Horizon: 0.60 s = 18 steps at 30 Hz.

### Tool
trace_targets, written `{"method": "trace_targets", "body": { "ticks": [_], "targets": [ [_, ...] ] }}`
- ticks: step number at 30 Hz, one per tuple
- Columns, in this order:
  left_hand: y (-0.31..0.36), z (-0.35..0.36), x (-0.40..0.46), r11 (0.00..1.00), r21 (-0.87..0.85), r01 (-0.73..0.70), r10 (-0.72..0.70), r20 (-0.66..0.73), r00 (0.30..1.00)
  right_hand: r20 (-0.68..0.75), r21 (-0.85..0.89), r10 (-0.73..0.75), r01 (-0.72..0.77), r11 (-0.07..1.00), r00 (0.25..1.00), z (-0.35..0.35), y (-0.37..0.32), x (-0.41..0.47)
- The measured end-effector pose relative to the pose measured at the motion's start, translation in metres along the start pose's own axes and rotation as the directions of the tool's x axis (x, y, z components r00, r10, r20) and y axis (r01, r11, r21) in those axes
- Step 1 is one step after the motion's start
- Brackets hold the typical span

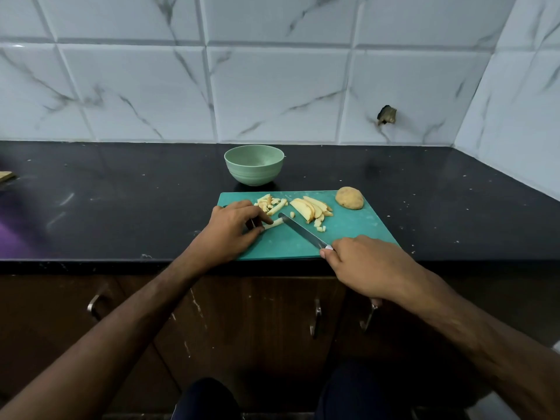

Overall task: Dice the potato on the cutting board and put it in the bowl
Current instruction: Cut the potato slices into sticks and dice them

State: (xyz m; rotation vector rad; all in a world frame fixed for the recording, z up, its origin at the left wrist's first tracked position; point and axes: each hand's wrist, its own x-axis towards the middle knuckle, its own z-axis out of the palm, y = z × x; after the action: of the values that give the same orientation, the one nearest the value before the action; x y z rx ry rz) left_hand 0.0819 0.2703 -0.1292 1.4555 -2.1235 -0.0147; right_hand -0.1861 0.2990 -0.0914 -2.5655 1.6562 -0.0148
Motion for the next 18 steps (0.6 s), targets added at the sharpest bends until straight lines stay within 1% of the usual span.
{"method": "trace_targets", "body": {
  "ticks": [5,8,10,12,18],
  "targets": [
    [0.0,0.0,0.0,1.0,0.006,0.0,0.0,0.004,1.0,-0.02,-0.05,-0.001,0.0,0.999,1.0,-0.002,0.004,-0.003],
    [0.0,0.0,-0.001,1.0,-0.001,-0.006,0.006,0.003,1.0,-0.084,-0.096,0.0,-0.008,0.995,0.996,-0.006,0.002,-0.005],
    [0.001,0.0,-0.002,1.0,0.004,-0.012,0.012,0.0,1.0,-0.119,-0.071,0.004,-0.012,0.997,0.993,-0.01,0.002,-0.007],
    [0.0,0.0,-0.002,1.0,0.007,-0.015,0.015,0.002,1.0,-0.109,-0.032,-0.004,0.0,0.999,0.994,-0.011,0.0,-0.01],
    [-0.001,0.0,-0.001,1.0,0.002,-0.022,0.022,0.016,1.0,-0.065,-0.018,-0.025,0.024,1.0,0.998,-0.002,-0.005,-0.011]
  ]
}}
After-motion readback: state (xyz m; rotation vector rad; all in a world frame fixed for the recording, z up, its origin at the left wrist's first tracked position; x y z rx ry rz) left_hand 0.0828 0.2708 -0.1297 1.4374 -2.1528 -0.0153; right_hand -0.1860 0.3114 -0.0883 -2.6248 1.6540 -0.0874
